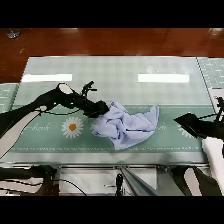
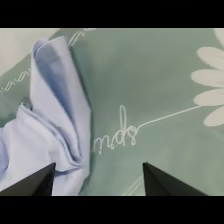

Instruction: Fold the shirts.

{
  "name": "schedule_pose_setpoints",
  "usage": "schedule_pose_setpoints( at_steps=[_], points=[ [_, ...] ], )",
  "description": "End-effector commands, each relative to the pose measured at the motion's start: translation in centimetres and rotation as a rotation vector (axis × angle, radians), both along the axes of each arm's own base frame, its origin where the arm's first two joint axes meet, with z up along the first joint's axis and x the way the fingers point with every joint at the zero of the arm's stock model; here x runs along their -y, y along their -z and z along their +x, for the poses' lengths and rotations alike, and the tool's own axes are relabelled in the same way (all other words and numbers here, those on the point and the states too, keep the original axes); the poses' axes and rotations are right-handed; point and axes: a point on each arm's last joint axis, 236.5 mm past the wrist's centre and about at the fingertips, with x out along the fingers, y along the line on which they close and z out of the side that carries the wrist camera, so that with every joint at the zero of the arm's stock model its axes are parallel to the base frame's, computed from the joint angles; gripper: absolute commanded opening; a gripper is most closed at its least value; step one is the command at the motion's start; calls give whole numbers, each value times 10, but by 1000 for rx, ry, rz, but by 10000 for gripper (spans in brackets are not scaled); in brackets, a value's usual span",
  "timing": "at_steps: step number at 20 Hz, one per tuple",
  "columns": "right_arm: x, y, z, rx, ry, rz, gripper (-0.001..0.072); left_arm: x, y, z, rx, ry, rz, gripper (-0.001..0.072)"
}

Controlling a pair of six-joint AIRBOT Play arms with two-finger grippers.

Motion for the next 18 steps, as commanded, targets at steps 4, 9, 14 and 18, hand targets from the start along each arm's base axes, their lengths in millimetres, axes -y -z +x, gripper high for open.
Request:
schedule_pose_setpoints(
  at_steps=[4, 9, 14, 18],
  points=[
    [-42, 32, -17, -166, -164, 14, 632, 9, -10, -11, 16, 117, -38, 25],
    [-83, 64, -14, -249, -261, 61, 632, 14, -22, -2, 46, 125, -53, 25],
    [-125, 78, 5, -232, -274, 158, 369, 15, -27, -3, 45, 139, -63, 25],
    [-135, 52, 32, -129, -379, 170, 18, 4, -60, 17, 93, 134, -103, 25]
  ],
)
